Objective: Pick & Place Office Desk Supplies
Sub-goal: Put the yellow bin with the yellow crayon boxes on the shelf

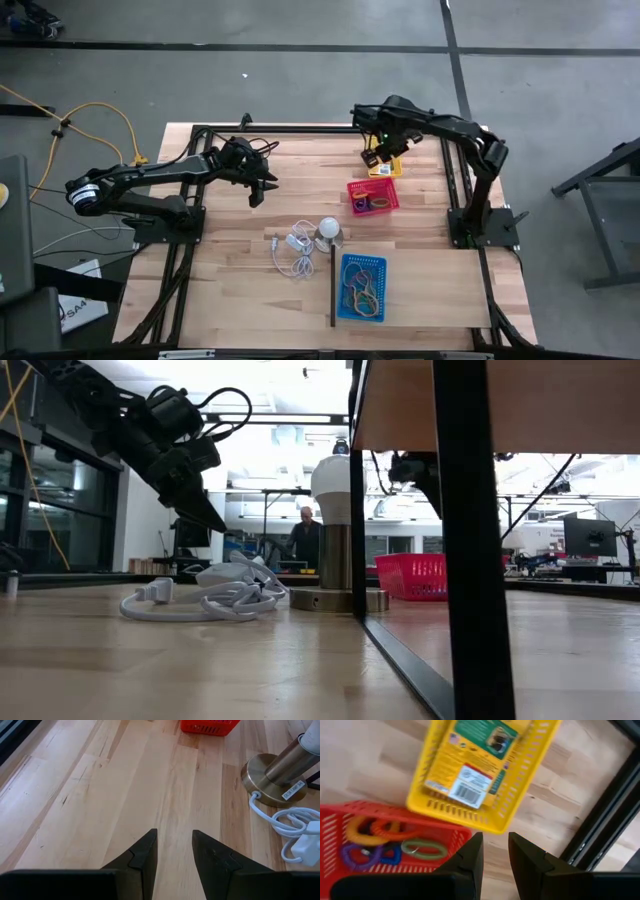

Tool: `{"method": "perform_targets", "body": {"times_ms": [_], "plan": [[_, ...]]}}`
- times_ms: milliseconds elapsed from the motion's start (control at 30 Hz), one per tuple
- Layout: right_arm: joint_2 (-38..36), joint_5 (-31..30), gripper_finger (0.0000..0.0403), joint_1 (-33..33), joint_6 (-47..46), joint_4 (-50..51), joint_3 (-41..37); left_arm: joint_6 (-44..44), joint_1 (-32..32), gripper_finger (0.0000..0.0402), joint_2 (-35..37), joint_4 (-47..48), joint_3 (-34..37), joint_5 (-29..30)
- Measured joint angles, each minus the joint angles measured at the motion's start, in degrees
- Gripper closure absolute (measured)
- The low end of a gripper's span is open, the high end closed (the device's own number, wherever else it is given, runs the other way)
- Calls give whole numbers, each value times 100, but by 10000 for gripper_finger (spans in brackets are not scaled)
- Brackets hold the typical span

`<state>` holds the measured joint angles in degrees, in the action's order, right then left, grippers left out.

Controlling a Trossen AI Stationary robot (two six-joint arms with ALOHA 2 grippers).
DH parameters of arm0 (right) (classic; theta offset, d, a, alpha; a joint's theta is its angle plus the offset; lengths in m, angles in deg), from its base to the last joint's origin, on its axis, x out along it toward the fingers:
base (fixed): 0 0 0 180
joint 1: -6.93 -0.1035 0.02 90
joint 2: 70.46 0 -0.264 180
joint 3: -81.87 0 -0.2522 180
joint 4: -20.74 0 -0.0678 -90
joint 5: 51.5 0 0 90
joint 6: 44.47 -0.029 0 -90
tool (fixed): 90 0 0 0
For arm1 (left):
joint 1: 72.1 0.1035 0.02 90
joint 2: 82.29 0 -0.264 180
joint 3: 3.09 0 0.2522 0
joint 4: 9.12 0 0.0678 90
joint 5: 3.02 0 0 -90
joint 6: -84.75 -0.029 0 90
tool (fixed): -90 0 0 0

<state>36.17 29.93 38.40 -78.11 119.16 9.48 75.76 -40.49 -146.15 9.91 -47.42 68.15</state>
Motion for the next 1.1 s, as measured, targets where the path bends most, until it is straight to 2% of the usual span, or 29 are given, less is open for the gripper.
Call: {"method": "perform_targets", "body": {"times_ms": [433, 800, 1100], "plan": [[-1050, 147, 323, 392, -633, -1280, -1549, -1, 2, 284, 0, 0, 0, 0], [-1113, 298, 323, 869, -670, -2268, -2374, 0, 2, 284, 0, 0, 0, 0], [-1112, 349, 323, 1147, -546, -2564, -2566, 0, 0, 284, 0, 0, 0, 0]]}}
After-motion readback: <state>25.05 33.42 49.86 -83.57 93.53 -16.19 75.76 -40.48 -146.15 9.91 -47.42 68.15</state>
